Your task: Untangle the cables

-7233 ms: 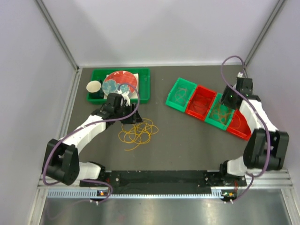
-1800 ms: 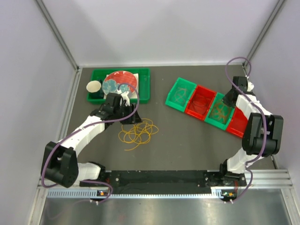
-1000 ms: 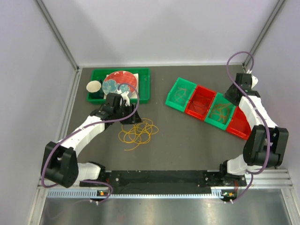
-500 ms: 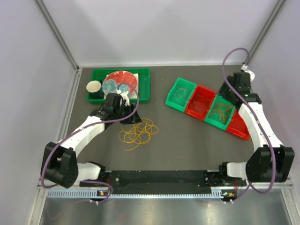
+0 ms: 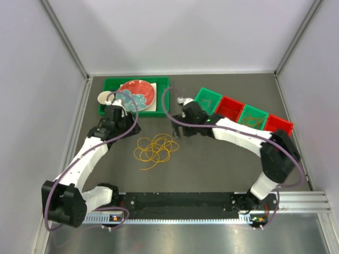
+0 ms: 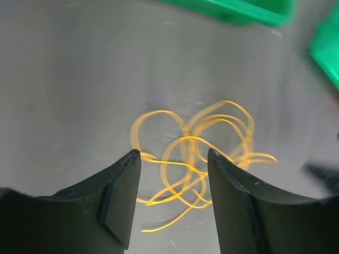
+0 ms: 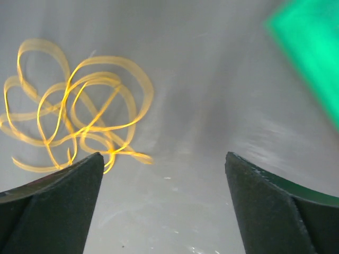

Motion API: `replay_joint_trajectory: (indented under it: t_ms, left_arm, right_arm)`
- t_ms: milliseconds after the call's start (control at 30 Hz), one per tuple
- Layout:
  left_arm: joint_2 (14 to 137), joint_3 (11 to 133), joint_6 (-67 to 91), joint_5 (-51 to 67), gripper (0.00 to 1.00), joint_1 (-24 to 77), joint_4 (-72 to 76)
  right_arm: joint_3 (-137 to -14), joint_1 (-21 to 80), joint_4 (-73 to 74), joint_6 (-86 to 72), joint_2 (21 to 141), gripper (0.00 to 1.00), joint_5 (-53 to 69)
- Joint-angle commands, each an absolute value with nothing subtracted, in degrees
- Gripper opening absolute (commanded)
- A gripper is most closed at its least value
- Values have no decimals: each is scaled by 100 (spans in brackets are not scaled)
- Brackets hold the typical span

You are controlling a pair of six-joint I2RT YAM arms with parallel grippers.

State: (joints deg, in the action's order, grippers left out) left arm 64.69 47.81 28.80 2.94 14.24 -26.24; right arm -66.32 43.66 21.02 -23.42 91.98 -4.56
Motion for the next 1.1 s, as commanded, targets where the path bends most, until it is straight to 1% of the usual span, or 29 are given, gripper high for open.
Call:
replay_joint_trajectory:
  t_ms: [0, 133, 167, 333, 467, 667, 833, 867, 900, 933, 967, 1067]
  left_arm:
    - [6416, 5097, 3190, -79, 59, 810, -3268]
    - [6416, 5185, 3173, -26, 58, 379, -3393]
    - [6407, 5203, 3155, 156, 58, 308, -3410]
    - [6354, 5256, 3085, 176, 57, 229, -3436]
    - [6328, 5326, 3041, 158, 57, 106, -3489]
    - [6284, 5344, 3006, 158, 56, 53, -3498]
    - [6284, 5300, 2980, 167, 56, 35, -3472]
    - [6284, 5300, 2979, 210, 56, 35, -3472]
    - [6275, 5291, 2979, 272, 56, 35, -3472]
    - [6275, 5282, 2979, 264, 56, 44, -3472]
    - [6258, 5274, 2979, 238, 56, 44, -3472]
    - [6267, 5273, 2988, 150, 56, 44, -3507]
  right_arm:
    - [-7268, 4903, 1819, -1662, 9816, 99, -351]
    - [-7409, 5343, 1574, -1195, 10221, 99, -247]
    - [-7444, 5361, 1530, -1213, 10317, 99, -185]
    - [-7918, 5388, 1564, -1634, 11020, 99, 369]
    - [-8156, 5642, 1503, -1775, 11363, 99, 352]
    - [-8744, 6002, 1784, -1942, 11970, 99, 18]
    - [-9192, 6442, 2179, -2012, 12357, 99, -1202]
    - [-9272, 6495, 2449, -2056, 12531, 99, -1474]
    - [-9359, 6539, 2530, -2039, 12585, 99, -1990]
    - [-9360, 6635, 2575, -2030, 12629, 98, -2239]
    - [-9334, 6653, 2610, -2030, 12647, 97, -2389]
    - [-9045, 6662, 2444, -2135, 12578, 72, -2549]
